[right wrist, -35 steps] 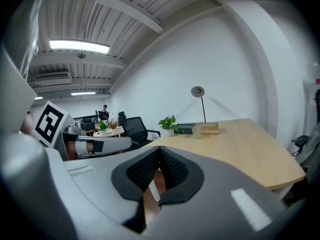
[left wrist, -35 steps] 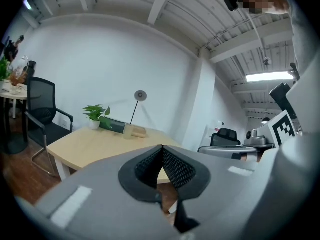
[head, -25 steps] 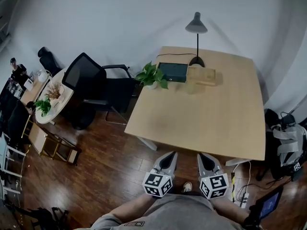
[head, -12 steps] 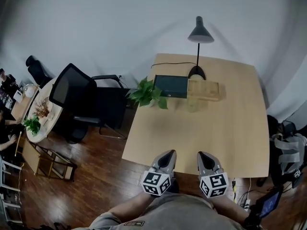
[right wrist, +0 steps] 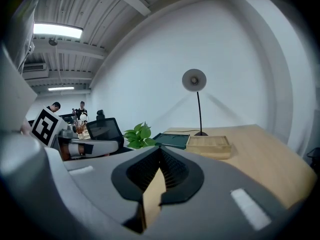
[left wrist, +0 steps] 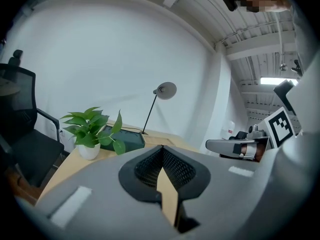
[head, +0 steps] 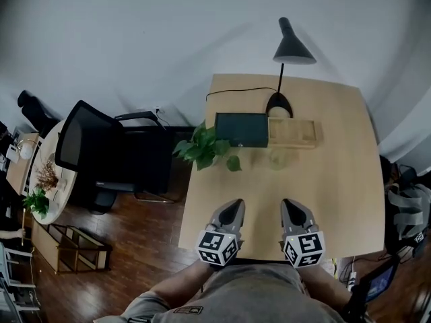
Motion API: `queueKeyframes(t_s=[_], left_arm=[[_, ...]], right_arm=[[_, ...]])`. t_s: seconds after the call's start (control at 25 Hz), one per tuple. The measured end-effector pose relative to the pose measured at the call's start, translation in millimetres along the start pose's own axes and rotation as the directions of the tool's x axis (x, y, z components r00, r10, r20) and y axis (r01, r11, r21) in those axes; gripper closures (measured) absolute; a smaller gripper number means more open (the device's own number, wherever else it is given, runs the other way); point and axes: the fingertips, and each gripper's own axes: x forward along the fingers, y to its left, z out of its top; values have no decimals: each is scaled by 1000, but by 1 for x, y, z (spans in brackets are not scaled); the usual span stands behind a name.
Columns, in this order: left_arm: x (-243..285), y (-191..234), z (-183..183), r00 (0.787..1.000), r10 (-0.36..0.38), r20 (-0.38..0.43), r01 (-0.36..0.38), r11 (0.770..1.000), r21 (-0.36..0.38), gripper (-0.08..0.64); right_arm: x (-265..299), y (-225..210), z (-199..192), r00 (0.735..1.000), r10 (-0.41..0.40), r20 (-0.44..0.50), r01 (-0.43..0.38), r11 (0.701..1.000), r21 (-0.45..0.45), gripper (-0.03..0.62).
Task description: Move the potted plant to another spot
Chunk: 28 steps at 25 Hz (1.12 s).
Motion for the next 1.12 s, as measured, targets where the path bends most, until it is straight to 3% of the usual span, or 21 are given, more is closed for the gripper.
queueKeyframes(t_s=[0.32,0.48,0.68,0.84,0.96,1.12], left_arm=[[28,45,-17,994,106,-22,-105,994,24,557],[42,81,-30,984,173,-27,-171,983,70,557],[58,130,-44,966,256,-21,-254,964,76,557],[74,165,-64,953,298,-59,-292,952,95,468],[82,188,-79,936,337,-96,-326,938,119,351],[90,208,-81,922,378,-89,-362,919,155,248]], right_arm=[[29,-11,-20,996,25,-91,-24,1000,8,588],[45,-11,-30,990,38,-135,-37,999,9,588],[65,-9,-43,980,58,-191,-58,998,6,588],[83,-8,-51,972,68,-224,-68,998,5,588],[94,-7,-55,968,74,-241,-75,997,5,588],[106,-8,-60,962,77,-261,-78,997,5,588]])
